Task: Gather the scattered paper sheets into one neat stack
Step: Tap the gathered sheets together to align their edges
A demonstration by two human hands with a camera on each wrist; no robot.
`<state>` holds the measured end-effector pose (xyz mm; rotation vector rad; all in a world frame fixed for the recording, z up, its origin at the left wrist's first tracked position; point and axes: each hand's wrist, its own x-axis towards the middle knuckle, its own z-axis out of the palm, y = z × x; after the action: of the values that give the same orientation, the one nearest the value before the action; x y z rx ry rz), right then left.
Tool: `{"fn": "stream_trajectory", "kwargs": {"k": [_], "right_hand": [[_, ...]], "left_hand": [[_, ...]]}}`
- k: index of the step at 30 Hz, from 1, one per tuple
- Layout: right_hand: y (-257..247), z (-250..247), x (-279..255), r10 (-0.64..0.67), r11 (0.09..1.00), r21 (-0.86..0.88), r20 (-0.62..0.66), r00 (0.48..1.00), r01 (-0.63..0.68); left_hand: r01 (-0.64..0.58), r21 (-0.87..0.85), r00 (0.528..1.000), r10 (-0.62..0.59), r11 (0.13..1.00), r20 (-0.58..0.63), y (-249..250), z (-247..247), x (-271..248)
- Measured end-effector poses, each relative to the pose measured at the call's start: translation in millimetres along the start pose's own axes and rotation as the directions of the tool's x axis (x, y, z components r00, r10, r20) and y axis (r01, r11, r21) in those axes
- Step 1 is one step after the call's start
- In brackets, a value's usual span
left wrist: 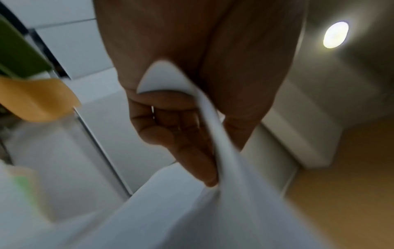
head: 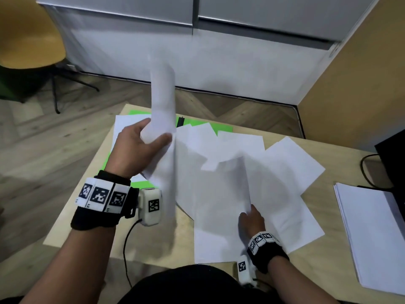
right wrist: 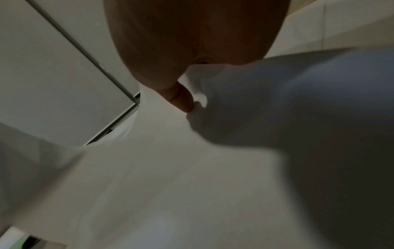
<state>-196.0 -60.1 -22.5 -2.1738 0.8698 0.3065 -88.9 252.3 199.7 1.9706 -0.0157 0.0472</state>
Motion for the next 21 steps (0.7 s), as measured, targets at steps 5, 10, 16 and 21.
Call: {"fn": "stream_trajectory", "kwargs": {"k": [5,10,16,21], "right_hand": [[5.2,-8.3,5.0,0.034,0.996,0.079,0.066,0.997,-0.039],[10.0,-12.6,10.6,0.029,0.988,0.152,0.097,0.995,-0.043],[15.1,-17.3,15.1,0.063,0.985,0.155,0.085,0.994,-0.076],[16.4,-13.4,20.1,0.086,0.976,0.190,0.096,0.992,-0.103]], "left_hand": [[-0.001,-0.517,0.996,0.049,0.856,0.079,30.8,4.9,-4.7],[0.204,-0.520,0.976,-0.130,0.829,0.175,-18.9,26.7,13.8],[0.378,0.084,0.883,-0.386,0.922,0.268,-106.5,64.1,15.3],[0.288,0.528,0.859,-0.460,0.799,0.227,-144.2,96.1,2.7]]}}
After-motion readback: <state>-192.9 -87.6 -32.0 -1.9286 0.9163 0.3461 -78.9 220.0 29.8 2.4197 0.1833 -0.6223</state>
